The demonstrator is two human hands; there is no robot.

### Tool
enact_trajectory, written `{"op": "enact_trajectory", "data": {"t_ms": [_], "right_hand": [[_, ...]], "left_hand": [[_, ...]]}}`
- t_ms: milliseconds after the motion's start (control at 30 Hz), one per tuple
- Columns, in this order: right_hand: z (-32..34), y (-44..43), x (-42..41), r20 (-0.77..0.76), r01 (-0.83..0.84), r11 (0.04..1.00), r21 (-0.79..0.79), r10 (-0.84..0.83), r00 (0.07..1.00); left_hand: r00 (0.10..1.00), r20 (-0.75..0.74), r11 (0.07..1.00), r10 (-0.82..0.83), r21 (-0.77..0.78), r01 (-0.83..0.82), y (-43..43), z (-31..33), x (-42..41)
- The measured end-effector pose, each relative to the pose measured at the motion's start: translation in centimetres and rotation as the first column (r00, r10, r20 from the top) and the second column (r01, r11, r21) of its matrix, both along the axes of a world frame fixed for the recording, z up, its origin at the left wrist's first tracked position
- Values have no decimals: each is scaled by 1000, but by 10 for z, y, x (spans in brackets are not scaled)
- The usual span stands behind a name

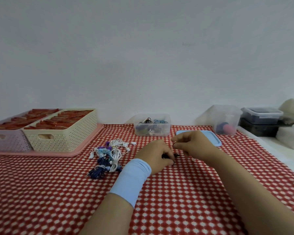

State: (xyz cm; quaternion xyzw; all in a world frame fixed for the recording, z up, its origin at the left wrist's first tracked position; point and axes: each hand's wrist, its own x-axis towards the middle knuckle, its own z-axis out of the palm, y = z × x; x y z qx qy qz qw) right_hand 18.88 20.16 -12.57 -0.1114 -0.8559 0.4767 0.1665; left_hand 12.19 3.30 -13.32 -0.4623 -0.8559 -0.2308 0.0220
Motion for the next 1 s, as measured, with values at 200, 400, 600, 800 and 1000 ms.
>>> {"op": "enact_trajectory", "data": {"t_ms": [200,400,600,800,1000], "right_hand": [[2,0,4,-28,27,987,-161,-32,999],[3,0,5,-13,-20,947,-322,17,1000],[10,-2,8,-36,-103,885,-454,98,995],[8,2,8,-49,-170,857,-486,167,985],[7,2,6,-41,-185,856,-483,189,981]], "left_hand": [[998,-38,999,48,11,-48,5,-7,-4],[953,297,893,62,410,-186,7,-7,-5],[755,637,762,-154,563,-319,8,-6,-6],[502,760,693,-413,620,-368,7,-5,-6],[534,753,702,-385,615,-360,6,-6,-6]]}}
